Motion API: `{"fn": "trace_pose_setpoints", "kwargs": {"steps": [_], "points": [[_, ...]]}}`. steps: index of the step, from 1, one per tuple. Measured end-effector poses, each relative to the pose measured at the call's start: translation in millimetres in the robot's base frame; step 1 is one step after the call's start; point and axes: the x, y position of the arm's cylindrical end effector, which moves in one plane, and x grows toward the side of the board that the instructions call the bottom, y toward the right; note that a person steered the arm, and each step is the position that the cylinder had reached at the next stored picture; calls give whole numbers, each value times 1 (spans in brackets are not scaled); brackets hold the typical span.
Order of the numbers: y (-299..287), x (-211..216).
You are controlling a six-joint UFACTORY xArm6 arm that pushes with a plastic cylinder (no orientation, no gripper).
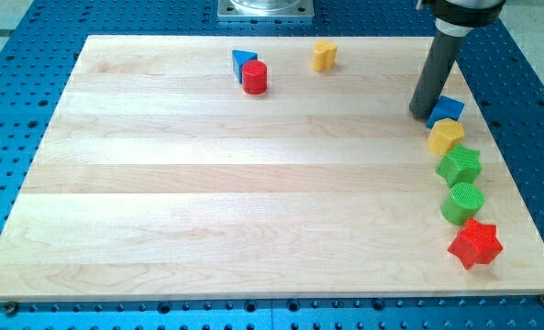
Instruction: Adjust the cube above the hexagon
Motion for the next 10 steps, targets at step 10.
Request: {"fn": "trace_pose_setpoints", "kwargs": {"steps": [10], "points": [[59,65]]}}
